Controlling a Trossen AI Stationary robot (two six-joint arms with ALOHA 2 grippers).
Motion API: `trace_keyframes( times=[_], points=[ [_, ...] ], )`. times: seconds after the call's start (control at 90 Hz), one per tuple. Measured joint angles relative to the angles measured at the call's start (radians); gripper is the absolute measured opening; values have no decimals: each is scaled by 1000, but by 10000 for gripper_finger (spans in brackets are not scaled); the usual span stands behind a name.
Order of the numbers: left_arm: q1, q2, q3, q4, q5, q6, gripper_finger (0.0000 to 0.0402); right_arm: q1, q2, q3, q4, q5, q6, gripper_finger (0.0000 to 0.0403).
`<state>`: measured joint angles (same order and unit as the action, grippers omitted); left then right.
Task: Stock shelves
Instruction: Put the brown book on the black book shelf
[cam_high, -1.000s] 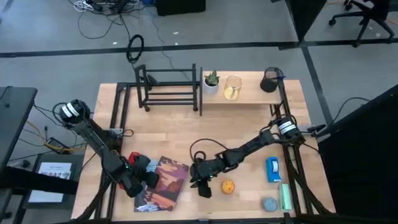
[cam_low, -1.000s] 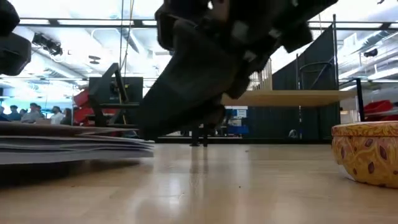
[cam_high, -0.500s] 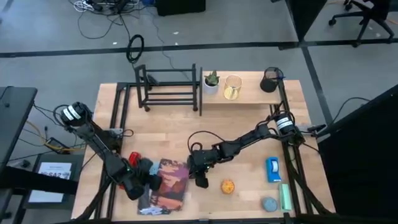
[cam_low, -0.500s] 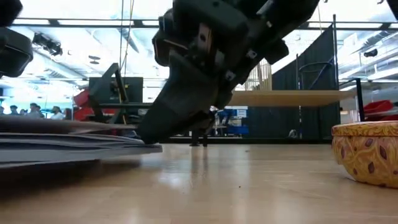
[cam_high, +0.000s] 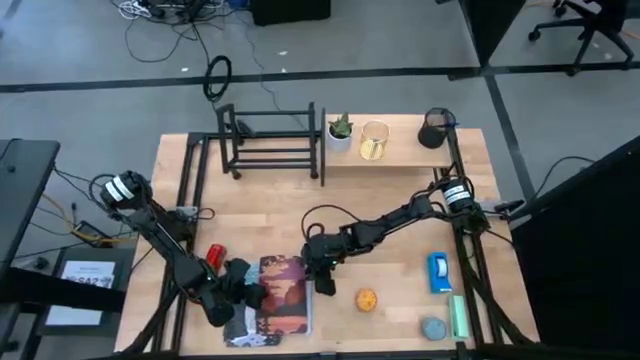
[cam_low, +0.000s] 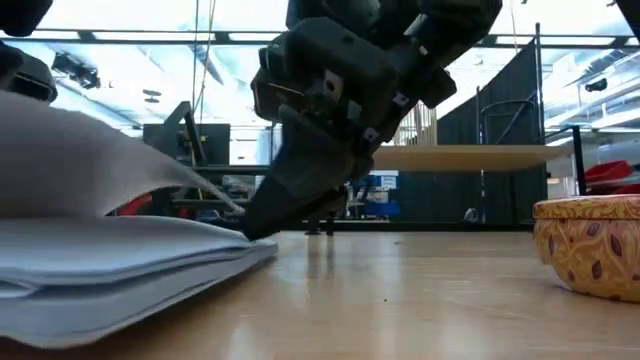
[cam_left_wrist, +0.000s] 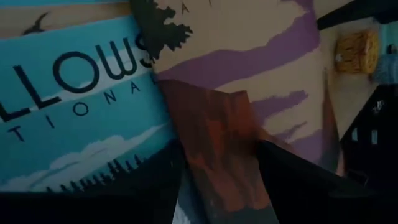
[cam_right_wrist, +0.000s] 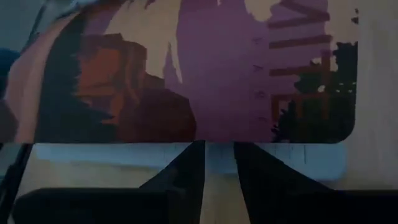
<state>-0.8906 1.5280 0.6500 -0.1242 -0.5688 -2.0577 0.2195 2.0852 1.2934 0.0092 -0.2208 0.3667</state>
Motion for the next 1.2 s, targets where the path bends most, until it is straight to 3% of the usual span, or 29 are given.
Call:
trace_keyframes(
  times=[0.256,0.389,0.767,1.022,1.2],
  points=[
    [2,0,0,-25,-15,-20,188,8,-104,1,-218,-1,17,57],
    [2,0,0,-29,-14,-22,188,45,-104,3,-276,59,32,57],
    [67,5,-1,16,-12,-2,188,52,22,3,-96,48,67,54],
    [120,7,-4,221,-22,170,186,37,23,2,-81,34,54,54],
    [123,7,-4,218,-19,192,130,37,22,2,-93,38,45,54]
  ],
)
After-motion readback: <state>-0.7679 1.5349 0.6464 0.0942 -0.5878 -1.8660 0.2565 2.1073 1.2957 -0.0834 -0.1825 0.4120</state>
